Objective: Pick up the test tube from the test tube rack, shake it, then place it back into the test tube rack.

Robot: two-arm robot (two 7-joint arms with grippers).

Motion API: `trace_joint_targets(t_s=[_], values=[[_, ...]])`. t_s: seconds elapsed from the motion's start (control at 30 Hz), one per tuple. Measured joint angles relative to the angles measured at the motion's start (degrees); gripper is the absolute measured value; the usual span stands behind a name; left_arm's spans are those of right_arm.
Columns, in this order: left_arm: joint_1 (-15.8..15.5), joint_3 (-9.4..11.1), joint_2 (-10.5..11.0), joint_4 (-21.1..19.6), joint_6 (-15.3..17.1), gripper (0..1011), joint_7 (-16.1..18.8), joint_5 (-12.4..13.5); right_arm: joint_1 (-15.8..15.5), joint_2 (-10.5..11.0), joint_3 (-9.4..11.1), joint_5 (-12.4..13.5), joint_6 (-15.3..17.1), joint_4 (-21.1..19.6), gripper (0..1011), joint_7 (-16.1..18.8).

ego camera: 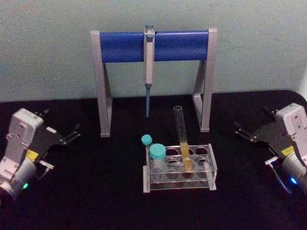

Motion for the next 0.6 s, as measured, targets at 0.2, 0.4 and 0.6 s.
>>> trace_joint_targets(t_s=[0.2,0.4,0.6], values=[[0.00,0.00,0.00,0.00,0.00,1001,0.00,0.00,0.00,0.00,0.00,0.00,0.00,0.00,1000,0.00],[0.01,0.00,0.00,0.00,0.00,1001,0.00,0.00,0.00,0.00,0.00,0.00,0.00,0.00,1000,0.00],[0.00,0.00,0.00,0.00,0.00,1001,0.00,0.00,0.00,0.00,0.00,0.00,0.01,0.00,1000,0.00]])
